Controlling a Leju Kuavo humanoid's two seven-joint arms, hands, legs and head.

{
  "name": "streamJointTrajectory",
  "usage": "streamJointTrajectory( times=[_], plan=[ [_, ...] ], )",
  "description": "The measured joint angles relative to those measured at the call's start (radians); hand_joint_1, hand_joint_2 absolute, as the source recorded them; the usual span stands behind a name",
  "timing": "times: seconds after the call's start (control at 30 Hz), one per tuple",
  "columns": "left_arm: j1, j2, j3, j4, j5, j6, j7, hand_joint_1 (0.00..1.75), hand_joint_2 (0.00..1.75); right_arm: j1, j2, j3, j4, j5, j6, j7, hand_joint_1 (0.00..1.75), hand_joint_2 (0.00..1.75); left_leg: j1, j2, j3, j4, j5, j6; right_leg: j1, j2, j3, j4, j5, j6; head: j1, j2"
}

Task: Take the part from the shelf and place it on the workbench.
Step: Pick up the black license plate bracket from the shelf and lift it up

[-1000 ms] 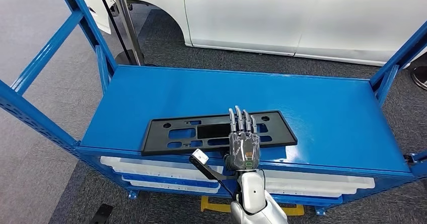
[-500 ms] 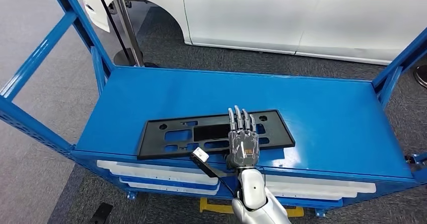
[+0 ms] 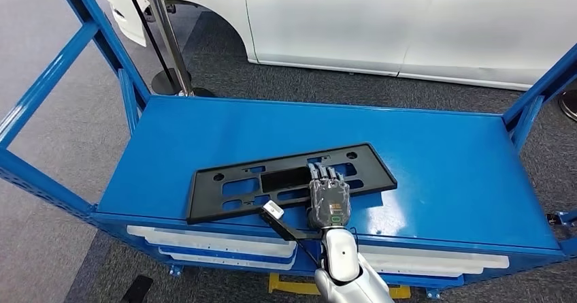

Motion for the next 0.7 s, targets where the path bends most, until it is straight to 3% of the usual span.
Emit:
streamJointTrajectory(
  times=[0.07, 0.1, 0.17, 0.2, 0.23, 0.27, 0.3, 0.33, 0.4, 0.47, 0.57, 0.63, 0.7],
  plan=[
    [0.000, 0.000, 0.000, 0.000, 0.000, 0.000, 0.000, 0.00, 0.00, -0.001, -0.002, -0.001, 0.004, -0.003, 0.000, -0.002, 1.75, 1.75, 0.005, 0.002, 0.005, -0.010, 0.006, 0.012, 0.000, -0.001, -0.007, 0.021, -0.018, 0.010, 0.000, 0.000],
    [0.000, 0.000, 0.000, 0.000, 0.000, 0.000, 0.000, 0.00, 0.00, -0.002, -0.004, -0.002, 0.005, -0.005, 0.001, -0.004, 1.75, 1.75, 0.008, 0.003, 0.008, -0.015, 0.008, 0.018, -0.001, -0.002, -0.023, 0.057, -0.041, 0.015, 0.000, 0.000],
    [-0.001, 0.000, 0.000, 0.000, -0.001, 0.000, 0.000, 0.00, 0.00, -0.003, -0.005, -0.003, 0.009, -0.009, 0.002, -0.010, 1.75, 1.75, 0.008, 0.005, 0.010, -0.017, 0.008, 0.025, -0.006, -0.003, -0.082, 0.179, -0.101, 0.023, 0.000, 0.000],
    [0.000, 0.000, 0.000, 0.000, -0.002, 0.000, 0.000, 0.00, 0.00, -0.003, -0.006, -0.003, 0.011, -0.011, 0.002, -0.012, 1.75, 1.75, 0.008, 0.005, 0.010, -0.016, 0.007, 0.027, -0.009, -0.003, -0.113, 0.238, -0.121, 0.026, 0.000, 0.000],
    [0.001, 0.000, 0.000, 0.000, -0.002, 0.000, 0.000, 0.00, 0.00, -0.003, -0.006, -0.003, 0.013, -0.013, 0.002, -0.014, 1.75, 1.75, 0.008, 0.005, 0.011, -0.016, 0.006, 0.027, -0.012, -0.004, -0.131, 0.270, -0.124, 0.029, 0.000, 0.000],
    [0.002, 0.000, 0.000, 0.000, -0.003, 0.000, 0.000, 0.00, 0.00, -0.003, -0.006, -0.004, 0.015, -0.014, 0.002, -0.015, 1.75, 1.75, 0.009, 0.005, 0.013, -0.016, 0.005, 0.026, -0.015, -0.004, -0.131, 0.266, -0.107, 0.030, 0.000, 0.000],
    [0.003, -0.001, 0.000, 0.000, -0.003, 0.000, 0.000, 0.00, 0.00, -0.003, -0.006, -0.005, 0.016, -0.015, 0.002, -0.016, 1.75, 1.75, 0.010, 0.003, 0.017, -0.016, 0.002, 0.024, -0.017, -0.004, -0.111, 0.222, -0.074, 0.031, 0.000, 0.000],
    [0.004, -0.001, 0.000, 0.000, -0.002, 0.000, -0.001, 0.00, 0.00, -0.004, -0.006, -0.005, 0.017, -0.016, 0.002, -0.018, 1.75, 1.75, 0.010, 0.002, 0.021, -0.015, -0.001, 0.021, -0.019, -0.005, -0.078, 0.154, -0.035, 0.030, 0.000, 0.000],
    [0.004, -0.001, 0.000, 0.000, -0.003, 0.000, -0.003, 0.00, 0.00, -0.005, -0.006, -0.007, 0.019, -0.020, 0.001, -0.022, 1.75, 1.75, 0.008, 0.000, 0.025, -0.012, -0.007, 0.010, -0.017, -0.005, -0.021, 0.037, 0.006, 0.026, 0.000, 0.000],
    [0.005, -0.002, 0.000, 0.000, -0.003, -0.001, -0.005, 0.00, 0.00, -0.007, -0.006, -0.008, 0.019, -0.022, -0.001, -0.027, 1.75, 1.75, 0.006, -0.001, 0.024, -0.011, -0.011, -0.003, -0.011, -0.004, -0.007, 0.004, 0.005, 0.020, 0.000, 0.000],
    [0.005, -0.002, 0.000, 0.000, -0.003, -0.001, -0.005, 0.00, 0.00, -0.011, -0.006, -0.008, 0.020, -0.024, -0.002, -0.029, 1.75, 1.75, 0.011, 0.000, 0.021, 0.002, -0.025, -0.019, -0.013, -0.003, -0.001, -0.005, 0.007, 0.001, -0.001, 0.000],
    [0.005, -0.003, 0.000, 0.000, -0.003, -0.001, -0.006, 0.00, 0.00, -0.012, -0.006, -0.009, 0.021, -0.024, -0.002, -0.029, 1.75, 1.75, 0.013, 0.002, -0.015, 0.085, -0.075, -0.024, -0.016, -0.006, 0.004, -0.011, 0.008, -0.011, -0.001, 0.000],
    [0.007, -0.003, 0.000, 0.000, -0.002, -0.001, -0.006, 0.00, 0.00, -0.012, -0.006, -0.009, 0.024, -0.025, -0.003, -0.029, 1.75, 1.75, 0.013, 0.002, -0.080, 0.218, -0.132, -0.028, -0.013, -0.007, 0.005, -0.012, 0.007, -0.016, -0.001, 0.000]
  ],
)
